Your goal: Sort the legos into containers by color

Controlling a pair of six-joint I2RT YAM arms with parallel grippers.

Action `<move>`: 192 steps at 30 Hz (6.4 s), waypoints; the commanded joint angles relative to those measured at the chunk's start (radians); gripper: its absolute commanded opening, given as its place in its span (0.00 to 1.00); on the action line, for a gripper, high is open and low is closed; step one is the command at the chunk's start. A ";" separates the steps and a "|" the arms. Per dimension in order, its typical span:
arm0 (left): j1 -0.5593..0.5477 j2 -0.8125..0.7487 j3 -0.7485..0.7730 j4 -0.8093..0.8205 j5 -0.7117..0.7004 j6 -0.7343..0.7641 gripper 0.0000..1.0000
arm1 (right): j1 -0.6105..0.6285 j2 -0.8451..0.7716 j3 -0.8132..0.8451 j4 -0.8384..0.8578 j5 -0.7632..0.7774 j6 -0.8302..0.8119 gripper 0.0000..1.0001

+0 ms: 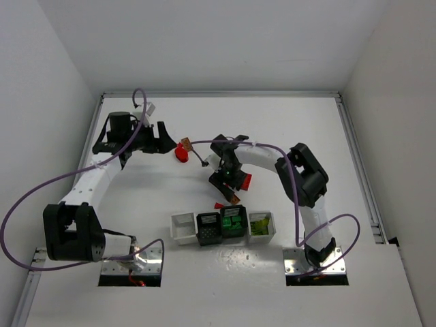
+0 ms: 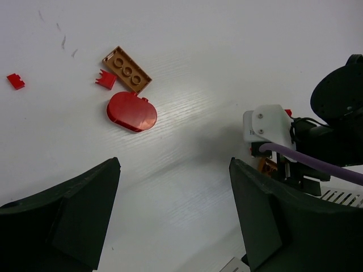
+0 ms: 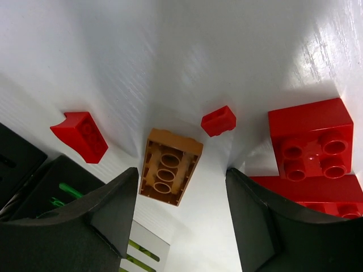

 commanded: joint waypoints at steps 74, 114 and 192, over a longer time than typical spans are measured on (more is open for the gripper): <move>-0.306 0.872 0.645 -0.147 -0.608 -0.047 0.79 | 0.170 -0.488 0.007 0.048 -0.275 -0.388 0.00; -0.306 0.868 0.560 -0.083 -0.490 0.021 0.17 | 0.258 -0.459 -0.008 -0.017 -0.284 -0.529 0.00; -0.708 -0.324 -0.244 0.045 0.196 0.169 0.14 | -0.337 -0.430 0.074 -0.185 -0.081 0.003 0.89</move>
